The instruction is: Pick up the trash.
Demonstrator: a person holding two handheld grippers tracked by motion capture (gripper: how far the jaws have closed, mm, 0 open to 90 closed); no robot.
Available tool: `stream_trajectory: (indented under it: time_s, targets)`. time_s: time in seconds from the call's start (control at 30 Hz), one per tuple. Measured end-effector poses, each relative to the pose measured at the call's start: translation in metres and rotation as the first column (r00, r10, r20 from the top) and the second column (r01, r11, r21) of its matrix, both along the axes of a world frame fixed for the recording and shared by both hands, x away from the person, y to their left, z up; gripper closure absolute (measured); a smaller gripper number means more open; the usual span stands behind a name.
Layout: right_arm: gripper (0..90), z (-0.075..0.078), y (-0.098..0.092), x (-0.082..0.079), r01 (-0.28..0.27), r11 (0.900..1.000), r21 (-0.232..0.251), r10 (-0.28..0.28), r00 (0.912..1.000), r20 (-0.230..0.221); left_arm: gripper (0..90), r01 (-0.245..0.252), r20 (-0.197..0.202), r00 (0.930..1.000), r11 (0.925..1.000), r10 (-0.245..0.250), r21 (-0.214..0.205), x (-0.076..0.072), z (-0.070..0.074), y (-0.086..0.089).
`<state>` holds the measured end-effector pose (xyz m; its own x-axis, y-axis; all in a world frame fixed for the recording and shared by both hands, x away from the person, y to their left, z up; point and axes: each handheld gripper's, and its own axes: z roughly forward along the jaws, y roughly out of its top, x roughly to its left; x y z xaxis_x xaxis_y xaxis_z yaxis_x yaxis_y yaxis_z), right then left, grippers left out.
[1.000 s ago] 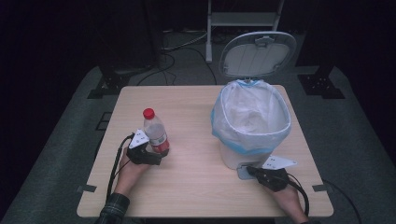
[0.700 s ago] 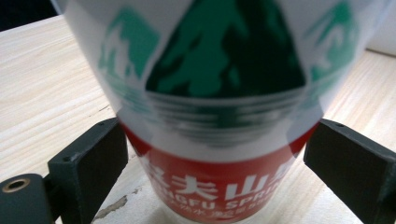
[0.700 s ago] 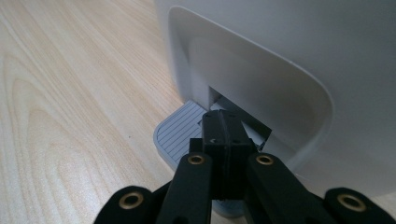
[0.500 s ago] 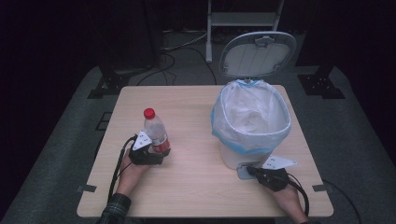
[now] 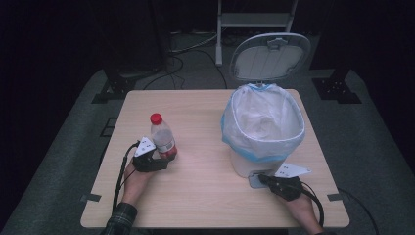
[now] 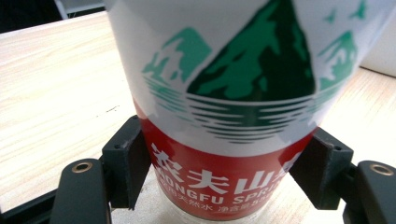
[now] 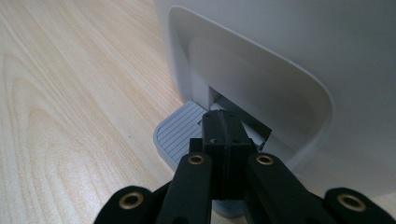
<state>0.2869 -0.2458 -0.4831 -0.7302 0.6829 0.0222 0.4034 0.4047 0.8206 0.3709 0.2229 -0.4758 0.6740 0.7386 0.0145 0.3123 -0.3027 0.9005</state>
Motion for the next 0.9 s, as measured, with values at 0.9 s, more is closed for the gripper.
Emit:
stream_trajectory:
  time_s: [0.9]
  targets:
    - [89.9,0.0,0.0,0.0,-0.001,1.0,0.002,0.001,1.0,-0.001,29.4,0.004,0.027,0.9996,0.9996,-0.004,-0.029,-0.005,0.015,0.006]
